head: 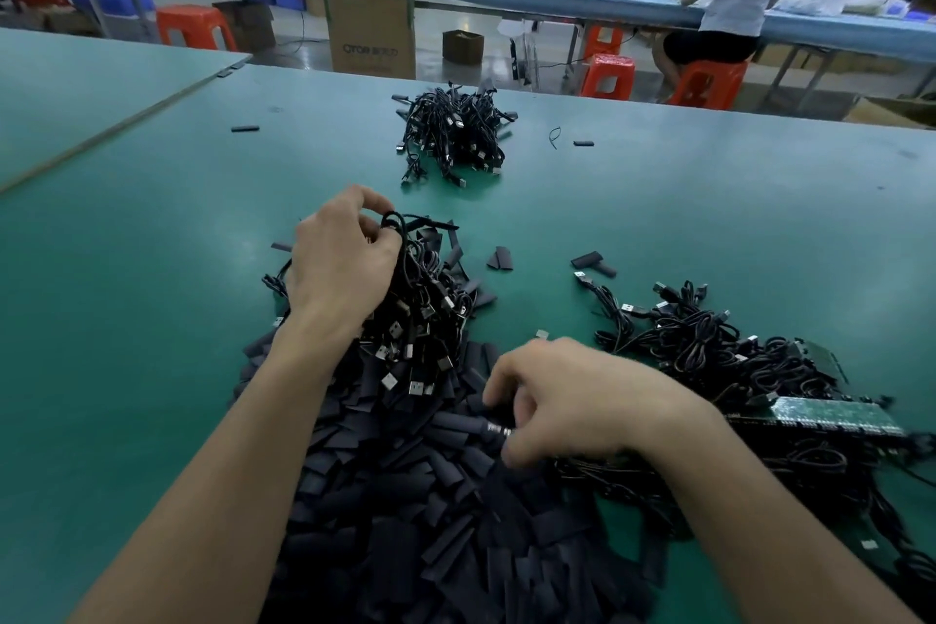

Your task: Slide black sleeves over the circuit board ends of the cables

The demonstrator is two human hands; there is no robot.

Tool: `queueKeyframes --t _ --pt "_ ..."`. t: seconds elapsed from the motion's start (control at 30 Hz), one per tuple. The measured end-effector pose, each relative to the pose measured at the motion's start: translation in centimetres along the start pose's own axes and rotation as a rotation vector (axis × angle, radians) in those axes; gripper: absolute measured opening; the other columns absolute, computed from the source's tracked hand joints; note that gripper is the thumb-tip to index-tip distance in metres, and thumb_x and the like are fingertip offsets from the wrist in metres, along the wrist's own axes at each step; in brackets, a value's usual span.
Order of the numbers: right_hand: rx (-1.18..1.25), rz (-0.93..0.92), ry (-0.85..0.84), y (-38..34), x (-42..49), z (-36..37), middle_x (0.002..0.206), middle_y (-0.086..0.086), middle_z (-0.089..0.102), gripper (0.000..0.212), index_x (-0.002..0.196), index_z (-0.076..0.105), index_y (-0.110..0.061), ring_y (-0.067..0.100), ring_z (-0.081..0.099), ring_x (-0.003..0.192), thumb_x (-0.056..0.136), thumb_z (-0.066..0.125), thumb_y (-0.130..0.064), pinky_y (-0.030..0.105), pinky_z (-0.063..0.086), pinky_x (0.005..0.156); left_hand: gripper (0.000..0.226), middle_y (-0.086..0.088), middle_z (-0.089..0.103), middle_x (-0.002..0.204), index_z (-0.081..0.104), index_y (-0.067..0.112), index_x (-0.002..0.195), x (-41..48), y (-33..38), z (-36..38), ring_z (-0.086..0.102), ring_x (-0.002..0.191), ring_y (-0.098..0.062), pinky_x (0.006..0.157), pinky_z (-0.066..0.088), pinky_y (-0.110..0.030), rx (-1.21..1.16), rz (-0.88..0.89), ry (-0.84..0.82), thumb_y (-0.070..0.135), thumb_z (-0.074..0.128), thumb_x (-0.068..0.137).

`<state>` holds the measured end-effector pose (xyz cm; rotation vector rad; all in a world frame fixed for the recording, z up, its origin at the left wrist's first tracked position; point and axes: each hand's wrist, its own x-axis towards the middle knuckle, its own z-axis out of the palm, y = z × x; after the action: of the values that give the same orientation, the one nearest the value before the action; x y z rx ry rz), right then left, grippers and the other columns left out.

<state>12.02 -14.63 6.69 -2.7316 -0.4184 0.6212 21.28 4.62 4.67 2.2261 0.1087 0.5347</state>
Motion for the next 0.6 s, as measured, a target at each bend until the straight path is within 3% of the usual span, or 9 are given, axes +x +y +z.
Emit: queueKeyframes --t 0.07,0.13,0.2,0.3,0.37,0.47,0.6 --pt "0.102 0.046 0.139 0.9 0.3 -0.6 0.083 -0.009 0.07 0.023 0.097 0.069 -0.029 0.009 0.067 0.076 0.078 0.077 -0.02 0.031 0.058 0.076 0.03 0.009 0.064 0.093 0.07 0.029 0.106 0.1 -0.1 -0.2 0.06 0.085 -0.019 0.077 0.048 -0.034 0.028 0.007 -0.005 0.008 0.06 0.088" --pt "0.211 0.055 0.312 2.2 0.7 -1.0 0.077 -0.008 0.072 0.016 0.091 0.071 -0.027 0.001 0.067 0.071 0.081 0.08 -0.018 0.017 0.053 0.07 0.038 0.003 0.064 0.105 0.071 0.028 0.112 0.0 -0.2 -0.2 0.059 0.086 -0.02 0.076 0.046 -0.032 0.047 0.015 0.003 0.002 0.058 0.088" --pt "0.361 0.011 0.526 3.2 1.1 -1.1 0.076 -0.011 0.07 0.015 0.09 0.072 -0.028 -0.009 0.063 0.07 0.082 0.08 -0.018 0.003 0.044 0.064 0.041 0.001 0.061 0.112 0.07 0.026 0.118 -0.5 0.2 -0.3 0.056 0.079 -0.017 0.077 0.044 -0.03 0.052 0.045 0.049 0.001 0.057 0.088" --pt "0.691 -0.067 0.795 4.2 1.6 -1.1 0.082 -0.012 0.072 0.021 0.09 0.069 -0.033 -0.007 0.067 0.08 0.081 0.082 -0.019 0.004 0.049 0.071 0.03 0.01 0.059 0.101 0.071 0.028 0.107 -2.0 1.5 -0.4 0.051 0.061 -0.005 0.068 0.047 -0.024 -0.036 0.217 0.101 0.007 0.064 0.087" --pt "0.908 -0.113 0.878 4.5 2.0 -1.1 0.08 -0.014 0.074 0.024 0.089 0.068 -0.029 -0.002 0.07 0.078 0.077 0.084 -0.017 0.009 0.052 0.071 0.02 0.015 0.064 0.087 0.07 0.03 0.1 -2.9 2.6 -0.3 0.057 0.059 -0.004 0.06 0.048 -0.015 -0.228 0.291 -0.091 0.015 0.07 0.087" --pt "1.077 -0.22 0.916 4.5 2.2 -1.1 0.071 -0.011 0.072 0.022 0.076 0.069 -0.026 0.003 0.068 0.07 0.065 0.087 -0.022 0.014 0.052 0.069 0.02 0.011 0.071 0.092 0.067 0.032 0.104 -4.1 3.6 0.3 0.068 0.074 -0.007 0.066 0.058 -0.022 -0.439 0.229 -0.468 0.031 0.076 0.086" --pt "1.128 -0.377 0.885 3.9 2.1 -2.0 0.072 -0.006 0.073 0.019 0.071 0.074 -0.033 0.009 0.07 0.069 0.059 0.087 -0.029 0.019 0.055 0.07 0.022 0.008 0.068 0.084 0.068 0.02 0.097 -5.1 3.8 1.6 0.063 0.072 -0.005 0.068 0.055 -0.023 -0.58 0.226 -0.549 0.036 0.076 0.083"
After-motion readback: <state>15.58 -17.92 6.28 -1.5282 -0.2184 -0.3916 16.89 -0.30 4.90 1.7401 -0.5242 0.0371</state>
